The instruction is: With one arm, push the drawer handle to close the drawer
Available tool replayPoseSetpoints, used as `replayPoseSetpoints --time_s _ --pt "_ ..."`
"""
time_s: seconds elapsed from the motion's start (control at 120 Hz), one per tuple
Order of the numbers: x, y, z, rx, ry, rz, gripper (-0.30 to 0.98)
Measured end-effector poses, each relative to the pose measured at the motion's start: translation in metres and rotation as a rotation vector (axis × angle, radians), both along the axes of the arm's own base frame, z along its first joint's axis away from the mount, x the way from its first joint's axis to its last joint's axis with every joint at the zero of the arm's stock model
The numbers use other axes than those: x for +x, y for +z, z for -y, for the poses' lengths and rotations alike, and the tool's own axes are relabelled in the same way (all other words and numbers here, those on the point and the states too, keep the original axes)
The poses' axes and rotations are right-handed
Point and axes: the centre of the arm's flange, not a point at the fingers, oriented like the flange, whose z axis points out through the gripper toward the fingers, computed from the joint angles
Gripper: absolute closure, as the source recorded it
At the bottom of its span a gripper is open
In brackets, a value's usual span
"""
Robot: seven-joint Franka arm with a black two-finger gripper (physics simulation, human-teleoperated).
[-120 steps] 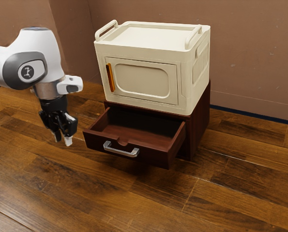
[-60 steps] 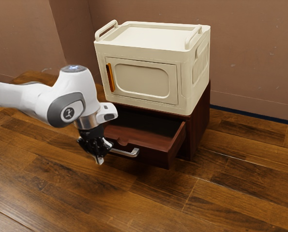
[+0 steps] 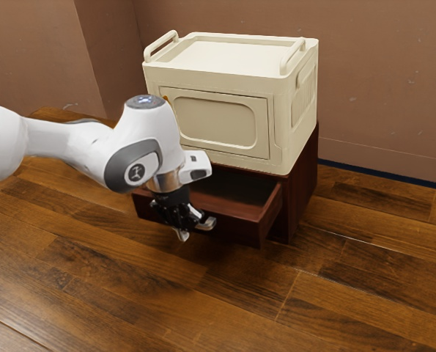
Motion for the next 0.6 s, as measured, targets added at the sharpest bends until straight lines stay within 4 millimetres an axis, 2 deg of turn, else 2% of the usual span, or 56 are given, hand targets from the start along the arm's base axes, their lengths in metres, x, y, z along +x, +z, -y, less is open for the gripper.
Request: replayPoseSetpoints --time_s 0.25,0.458,0.6 --pt "0.027 0.011 -0.008 0.015 -0.011 0.04 0.78" --pt "0.048 0.002 -0.007 0.048 -0.05 0.078 0.79" --pt "0.062 0.007 -0.003 0.051 -0.07 0.124 0.78"
